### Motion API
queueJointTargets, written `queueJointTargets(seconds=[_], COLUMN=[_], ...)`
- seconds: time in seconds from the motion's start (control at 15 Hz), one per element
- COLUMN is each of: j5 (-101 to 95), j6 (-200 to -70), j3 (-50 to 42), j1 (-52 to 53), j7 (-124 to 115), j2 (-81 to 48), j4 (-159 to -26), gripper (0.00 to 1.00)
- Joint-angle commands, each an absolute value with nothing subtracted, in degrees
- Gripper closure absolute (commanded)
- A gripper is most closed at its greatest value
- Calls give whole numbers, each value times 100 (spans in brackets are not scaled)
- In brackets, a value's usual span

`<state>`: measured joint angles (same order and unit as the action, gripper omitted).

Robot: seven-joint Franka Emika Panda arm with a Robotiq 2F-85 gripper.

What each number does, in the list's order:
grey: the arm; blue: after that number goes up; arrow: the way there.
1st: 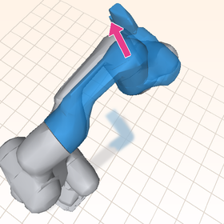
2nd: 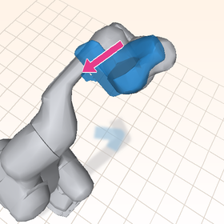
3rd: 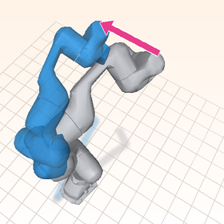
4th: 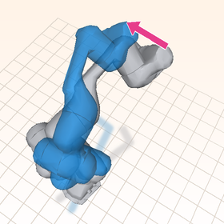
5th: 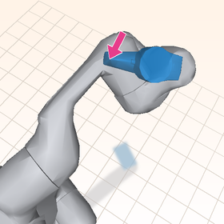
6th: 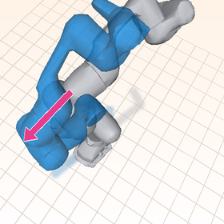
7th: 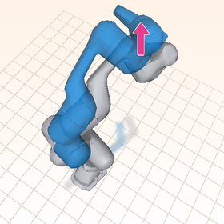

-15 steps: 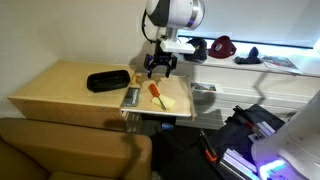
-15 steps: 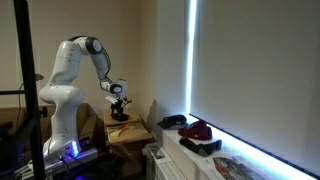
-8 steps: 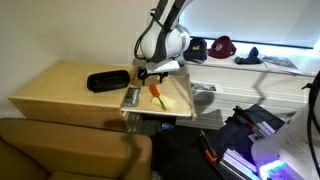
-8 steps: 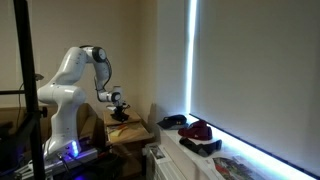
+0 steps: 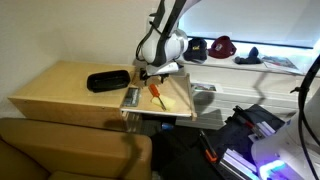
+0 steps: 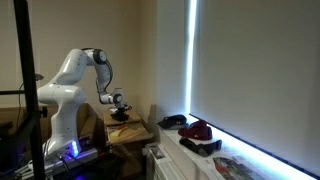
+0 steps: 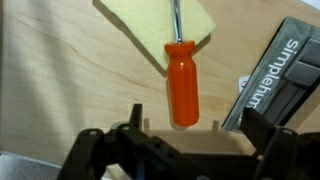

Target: Place the screwdriver in the black bowl, move the sticky notes to the windowsill, then unstack the caps

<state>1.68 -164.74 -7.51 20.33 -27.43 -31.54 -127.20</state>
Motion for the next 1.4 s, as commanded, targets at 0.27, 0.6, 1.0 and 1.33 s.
queueJointTargets(seconds=[0.27, 0.6, 1.0, 1.33], j5=[263, 322, 344, 491], j6=[-16875, -16857, -16860, -16733], j3=[-452, -427, -367, -242], j1=[1667, 1627, 1558, 1482], j7=[-2325, -2260, -2204, -2223], j2=[-3640, -3843, -3910, -3705], j4=[-12543, -12400, -12346, -12403], gripper=[0, 26, 68, 92])
